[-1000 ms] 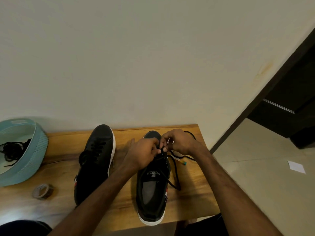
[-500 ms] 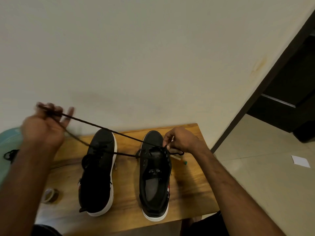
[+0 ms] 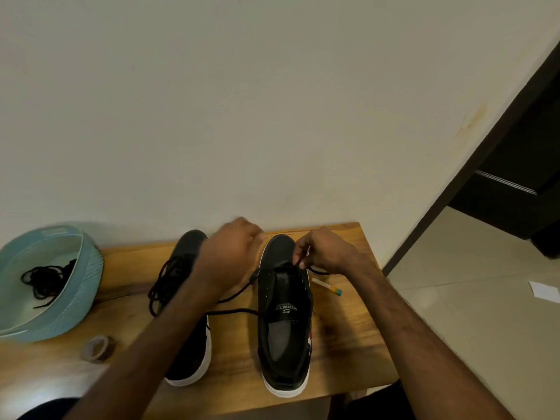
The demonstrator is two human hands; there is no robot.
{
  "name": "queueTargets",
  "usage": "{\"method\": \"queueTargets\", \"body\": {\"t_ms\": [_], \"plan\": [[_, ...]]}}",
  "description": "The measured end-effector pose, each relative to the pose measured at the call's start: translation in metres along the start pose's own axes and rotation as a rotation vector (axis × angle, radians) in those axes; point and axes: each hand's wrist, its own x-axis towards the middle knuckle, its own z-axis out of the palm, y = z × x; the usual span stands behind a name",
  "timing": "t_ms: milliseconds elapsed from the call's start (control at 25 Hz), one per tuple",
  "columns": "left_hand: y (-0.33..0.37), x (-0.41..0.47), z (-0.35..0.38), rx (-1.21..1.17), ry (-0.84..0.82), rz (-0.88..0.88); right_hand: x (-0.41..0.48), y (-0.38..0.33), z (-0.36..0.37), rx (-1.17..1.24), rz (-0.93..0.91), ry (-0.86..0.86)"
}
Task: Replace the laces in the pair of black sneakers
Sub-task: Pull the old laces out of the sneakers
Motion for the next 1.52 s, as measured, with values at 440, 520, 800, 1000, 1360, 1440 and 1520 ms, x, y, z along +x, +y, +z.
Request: {"method": "queueTargets", "body": {"t_ms": [440,520,800,1000,1360,1440,1520], "plan": [[0.003,0.007,0.013,-0.004,0.171,-0.155,-0.007,0.005,-0.009,-0.129,0.063,0.111],[-0.006,0.003,-0.011,0.019,0.283,-0.214,-0.010,0.004,-0.010,-0.149,0.071,0.148],[-0.060,-0.005,-0.086,-0.673,0.992,-0.246,-0.008,0.005,-0.009,-0.141,0.079,0.126],[0.017,-0.028,-0.038,-0.455,-0.098,0.281,-0.002,-0.003,-0.004,-0.105,0.022,0.072],[-0.015,0.004,0.055,-0.289,-0.173,-0.230,0.001,0.003,-0.002,-0.092,-0.008,0.060],[-0.014,0.003,0.062,-0.346,-0.273,-0.267,0.003,0.002,0.000,-0.094,-0.008,0.055],[-0.012,0.003,0.064,-0.348,-0.213,-0.270,0.004,0.001,0.002,-0.093,-0.008,0.050]]}}
